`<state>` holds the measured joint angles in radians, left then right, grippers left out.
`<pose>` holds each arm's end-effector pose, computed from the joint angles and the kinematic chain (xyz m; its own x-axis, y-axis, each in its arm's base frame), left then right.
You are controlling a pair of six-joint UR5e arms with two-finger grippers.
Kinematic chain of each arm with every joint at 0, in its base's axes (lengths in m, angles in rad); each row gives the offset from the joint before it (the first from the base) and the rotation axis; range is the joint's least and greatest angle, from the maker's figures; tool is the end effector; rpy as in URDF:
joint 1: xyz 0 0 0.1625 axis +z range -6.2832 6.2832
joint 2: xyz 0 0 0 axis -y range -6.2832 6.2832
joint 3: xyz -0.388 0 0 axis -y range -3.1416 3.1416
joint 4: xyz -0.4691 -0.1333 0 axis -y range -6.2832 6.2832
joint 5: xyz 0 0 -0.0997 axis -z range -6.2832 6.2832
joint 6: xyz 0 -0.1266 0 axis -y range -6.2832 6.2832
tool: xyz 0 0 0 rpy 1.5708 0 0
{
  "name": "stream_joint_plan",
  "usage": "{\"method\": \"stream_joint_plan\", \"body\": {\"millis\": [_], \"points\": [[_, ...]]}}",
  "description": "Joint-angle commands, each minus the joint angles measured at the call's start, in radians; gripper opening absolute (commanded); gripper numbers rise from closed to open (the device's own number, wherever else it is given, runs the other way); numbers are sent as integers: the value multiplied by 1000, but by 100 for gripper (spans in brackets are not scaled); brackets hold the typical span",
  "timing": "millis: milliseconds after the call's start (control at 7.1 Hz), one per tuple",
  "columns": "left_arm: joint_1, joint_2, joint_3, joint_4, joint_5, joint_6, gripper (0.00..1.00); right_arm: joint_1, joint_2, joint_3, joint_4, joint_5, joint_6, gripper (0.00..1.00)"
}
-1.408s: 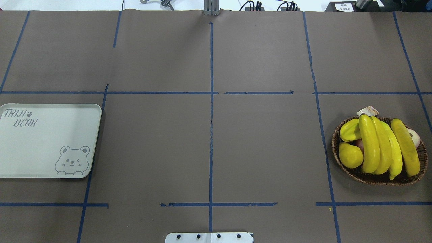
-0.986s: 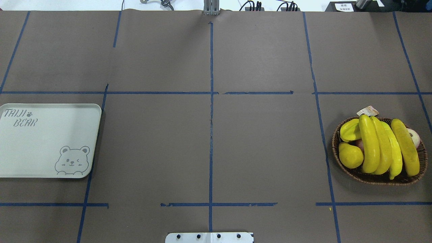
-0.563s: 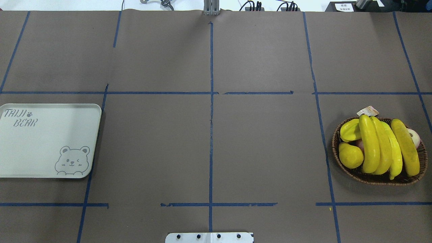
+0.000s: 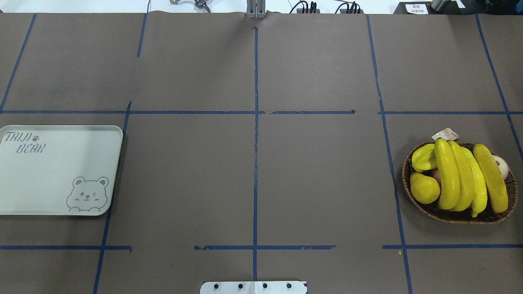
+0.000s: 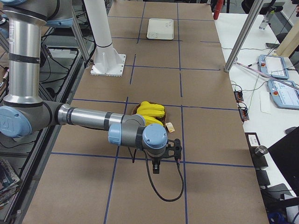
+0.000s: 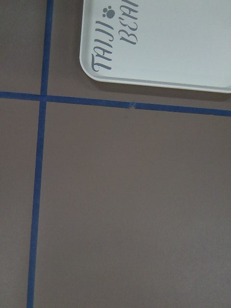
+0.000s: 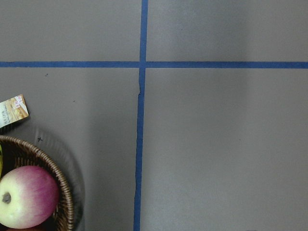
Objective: Transfer all bananas from basket to plate
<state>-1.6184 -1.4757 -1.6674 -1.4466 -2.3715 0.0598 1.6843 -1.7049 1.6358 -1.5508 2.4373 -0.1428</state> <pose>-0.0671 -0.5178 0.6477 0.6928 -0.0614 -0.7185 0.0058 0.9968 -0.0796 0.0945 -0.5042 0.6662 0.6487 -0.0319 0.7604 -0.0210 0.9980 0.0597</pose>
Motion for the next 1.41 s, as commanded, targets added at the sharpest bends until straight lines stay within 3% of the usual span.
{"method": "stream_joint_plan", "body": {"millis": [0, 282, 563, 704, 986, 1126, 1267], "points": [[0, 0, 0, 0, 0, 0, 100, 0, 11, 12, 1, 2, 0, 100], [0, 0, -3, -2, -3, -2, 100, -24, 13, 119, -11, -3, 5, 100], [0, 0, -8, -3, -3, -3, 100, -102, 10, 160, 6, 3, 6, 100], [0, -2, -12, -3, -3, -3, 100, -162, -7, 230, 38, 2, 52, 100], [0, -2, -15, -17, -3, -6, 100, -344, 1, 378, 98, -11, 472, 100], [0, -2, -15, -17, -3, -5, 100, -433, 2, 387, 204, -53, 697, 100], [0, 0, -17, -17, -5, -6, 100, -522, -7, 392, 313, -160, 897, 100]]}}
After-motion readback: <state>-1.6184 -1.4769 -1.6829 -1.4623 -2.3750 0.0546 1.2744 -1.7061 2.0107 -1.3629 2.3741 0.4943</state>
